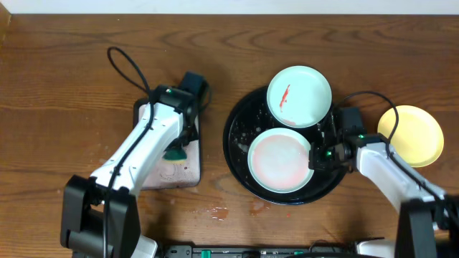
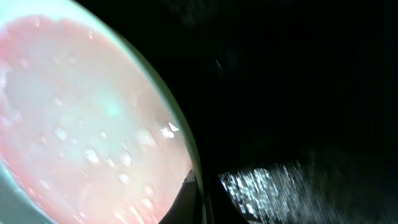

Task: Clean dirty plates on tray and stack at the side
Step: 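Return the sponge to the soapy tray with the left gripper, then lift the pale green plate upright with the right gripper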

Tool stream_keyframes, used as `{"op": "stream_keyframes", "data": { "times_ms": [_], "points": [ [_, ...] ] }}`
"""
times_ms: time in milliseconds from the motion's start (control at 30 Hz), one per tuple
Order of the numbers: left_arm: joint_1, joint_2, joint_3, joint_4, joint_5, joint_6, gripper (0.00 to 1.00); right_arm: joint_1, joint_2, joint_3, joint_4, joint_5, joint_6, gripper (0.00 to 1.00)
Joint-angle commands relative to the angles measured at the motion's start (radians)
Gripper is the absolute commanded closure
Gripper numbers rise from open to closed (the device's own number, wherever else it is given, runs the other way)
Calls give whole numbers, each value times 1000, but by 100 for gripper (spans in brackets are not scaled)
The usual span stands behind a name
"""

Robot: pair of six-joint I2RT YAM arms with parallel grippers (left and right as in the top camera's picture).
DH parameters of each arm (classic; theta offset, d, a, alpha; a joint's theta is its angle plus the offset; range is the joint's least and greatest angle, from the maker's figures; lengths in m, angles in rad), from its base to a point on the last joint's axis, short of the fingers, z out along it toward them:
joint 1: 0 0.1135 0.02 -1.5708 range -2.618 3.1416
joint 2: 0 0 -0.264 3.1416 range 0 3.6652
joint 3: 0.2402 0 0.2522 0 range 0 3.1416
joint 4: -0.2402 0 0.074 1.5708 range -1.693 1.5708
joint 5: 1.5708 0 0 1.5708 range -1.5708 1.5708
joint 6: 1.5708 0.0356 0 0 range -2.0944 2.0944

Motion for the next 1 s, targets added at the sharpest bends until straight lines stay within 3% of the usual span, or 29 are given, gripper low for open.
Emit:
{"op": "stream_keyframes", "data": {
  "times_ms": [0,133,300,600,700,800,967],
  "points": [
    [64,-4,-30,21,46,64,76,63,-179,-2,-45,222,51,99],
    [112,-41,-29,39,161,131,58,153,-330,-2,-64,413,98,99],
    [156,-150,-29,31,229,151,42,274,-462,-1,-51,619,97,99],
    [172,-470,-29,-4,261,151,26,522,-512,4,-52,1049,53,99],
    [172,-555,-29,-21,261,151,25,611,-512,5,-43,1183,-3,99],
    [172,-616,-29,-37,261,151,18,702,-512,5,-33,1281,-68,99],
    [172,-671,-29,-37,261,151,18,843,-512,5,-5,1342,-157,99]
  ]
}}
